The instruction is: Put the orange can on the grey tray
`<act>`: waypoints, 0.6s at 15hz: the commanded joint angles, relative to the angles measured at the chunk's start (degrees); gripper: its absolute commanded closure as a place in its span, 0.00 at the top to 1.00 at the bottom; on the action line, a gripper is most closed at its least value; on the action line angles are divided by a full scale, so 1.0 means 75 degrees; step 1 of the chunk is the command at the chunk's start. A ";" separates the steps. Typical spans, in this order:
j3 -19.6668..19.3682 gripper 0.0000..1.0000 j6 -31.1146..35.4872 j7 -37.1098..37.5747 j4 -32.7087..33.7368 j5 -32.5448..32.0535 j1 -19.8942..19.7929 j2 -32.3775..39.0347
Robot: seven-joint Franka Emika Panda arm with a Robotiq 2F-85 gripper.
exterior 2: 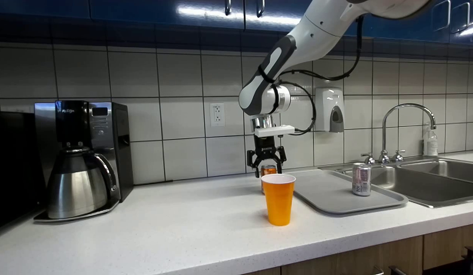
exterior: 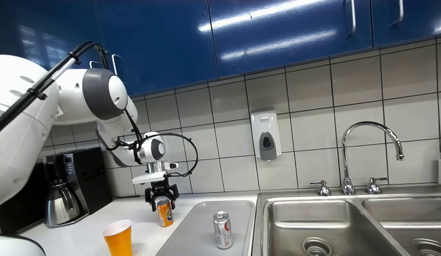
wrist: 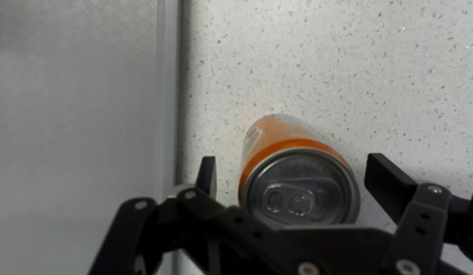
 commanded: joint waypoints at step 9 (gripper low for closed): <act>-0.0095 1.00 0.0122 -0.0042 -0.0384 -0.0258 0.0109 -0.0276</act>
